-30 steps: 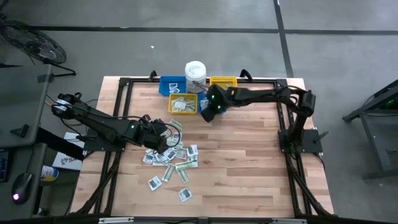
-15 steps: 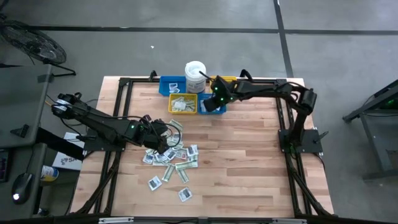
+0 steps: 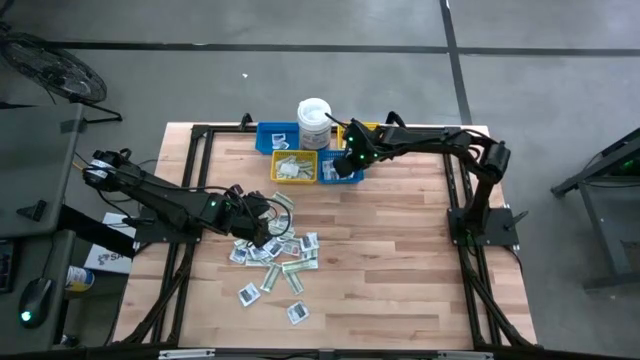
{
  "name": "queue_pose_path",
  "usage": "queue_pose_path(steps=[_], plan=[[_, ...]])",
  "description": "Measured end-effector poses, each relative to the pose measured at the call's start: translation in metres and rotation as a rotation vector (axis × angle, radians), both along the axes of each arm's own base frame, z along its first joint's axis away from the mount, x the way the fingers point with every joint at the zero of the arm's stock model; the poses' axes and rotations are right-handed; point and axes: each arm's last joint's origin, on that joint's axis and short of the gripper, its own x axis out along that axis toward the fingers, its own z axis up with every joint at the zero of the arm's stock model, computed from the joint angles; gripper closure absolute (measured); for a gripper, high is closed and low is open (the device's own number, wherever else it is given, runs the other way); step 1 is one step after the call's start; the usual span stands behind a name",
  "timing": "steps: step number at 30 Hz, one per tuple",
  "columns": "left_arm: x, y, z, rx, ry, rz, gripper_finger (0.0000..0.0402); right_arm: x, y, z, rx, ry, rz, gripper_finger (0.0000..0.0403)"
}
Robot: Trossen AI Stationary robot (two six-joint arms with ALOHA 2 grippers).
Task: Pick & Place First Aid Supplies
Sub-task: Put the black towelette pack into the right blue bin
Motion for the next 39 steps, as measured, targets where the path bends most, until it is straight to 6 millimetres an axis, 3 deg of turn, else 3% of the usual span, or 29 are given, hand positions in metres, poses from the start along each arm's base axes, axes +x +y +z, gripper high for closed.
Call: queue_pose_path(steps=[4,14,23,28,39], plan=[[0.0,0.0,0.0,0.0,0.0,0.0,0.0195,0.0,0.0,0.0,0.009,-0.006,0.026,0.0391],[0.0,0.0,0.0,-0.016,0.008,-0.006,0.0195,0.0,0.0,0.001,0.01,-0.013,0.038,0.0301],[0.0,-0.001,-0.001,-0.04,0.017,-0.014,0.0195,0.002,0.015,0.026,-0.025,-0.11,0.19,0.0289],[0.0,-0.001,-0.001,-0.053,0.019,-0.017,0.0195,0.011,0.042,0.044,-0.08,-0.197,0.393,0.0289],[0.004,-0.004,0.0,-0.115,-0.013,-0.034,0.0195,0.04,0.133,0.047,-0.207,-0.263,0.804,0.0289]])
